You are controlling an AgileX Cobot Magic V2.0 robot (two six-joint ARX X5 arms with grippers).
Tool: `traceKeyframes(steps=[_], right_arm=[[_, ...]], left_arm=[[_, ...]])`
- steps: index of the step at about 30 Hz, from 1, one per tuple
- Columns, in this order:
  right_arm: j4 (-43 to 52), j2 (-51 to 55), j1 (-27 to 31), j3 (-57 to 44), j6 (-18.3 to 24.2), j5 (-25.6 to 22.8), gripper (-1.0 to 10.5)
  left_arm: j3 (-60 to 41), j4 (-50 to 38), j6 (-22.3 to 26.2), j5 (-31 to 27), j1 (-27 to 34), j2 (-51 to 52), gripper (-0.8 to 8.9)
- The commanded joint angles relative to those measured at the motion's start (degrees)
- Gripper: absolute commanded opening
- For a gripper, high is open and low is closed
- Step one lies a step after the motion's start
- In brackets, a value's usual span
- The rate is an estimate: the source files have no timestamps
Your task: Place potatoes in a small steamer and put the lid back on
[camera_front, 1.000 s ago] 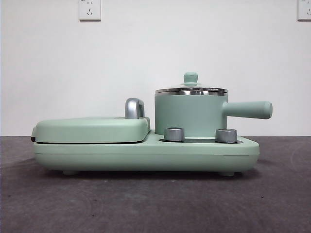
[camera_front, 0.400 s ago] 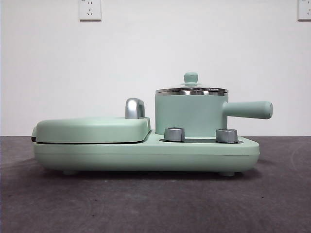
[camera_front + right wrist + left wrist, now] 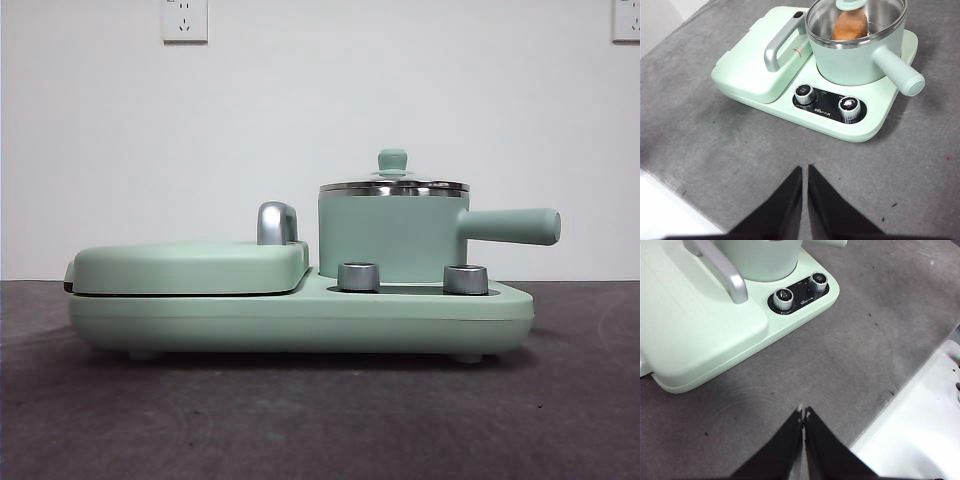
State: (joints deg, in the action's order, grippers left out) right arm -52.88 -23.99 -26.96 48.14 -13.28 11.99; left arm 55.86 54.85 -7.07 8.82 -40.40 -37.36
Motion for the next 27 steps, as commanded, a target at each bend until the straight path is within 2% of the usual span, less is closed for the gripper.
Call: traceKeyframes(steps=[1,5,9,12,20,24,27], right_arm=[[0.6,-0.2,-0.3,0.2,0.5,0.0,0.2],[0.6,-0.2,-0.3,0.2,0.5,0.0,0.2],[0.6,-0.2,-0.3,0.2,0.5,0.0,0.2],[0.6,-0.2,-0.3,0.2,0.5,0.0,0.2],[0.6,-0.2,-0.3,0.2,0.5,0.0,0.2],[0.6,-0.2,-0.3,0.2,0.5,0.0,0.2],[0.6,-0.2,-0.3,0.2,0.5,0.0,0.2]], left_arm=[[0.5,-0.5,-0.3,-0.2,-0.4,-0.1,0.06],[-1.2,-2.7,-0.2,-0.3,-0.2,0.9,0.06],[-5.6,-6.9,-0.1,0.2,2.8,3.8,0.06],[-13.0,-14.9,2.3,-0.4,8.5,9.0,0.06],[-39.4,-39.8,1.9,-0.4,26.6,25.1,0.06],[-46.6,-42.0,2.1,-0.5,31.6,32.9,0.06],[-49.8,-42.1,1.9,-3.5,34.8,37.0,0.06]])
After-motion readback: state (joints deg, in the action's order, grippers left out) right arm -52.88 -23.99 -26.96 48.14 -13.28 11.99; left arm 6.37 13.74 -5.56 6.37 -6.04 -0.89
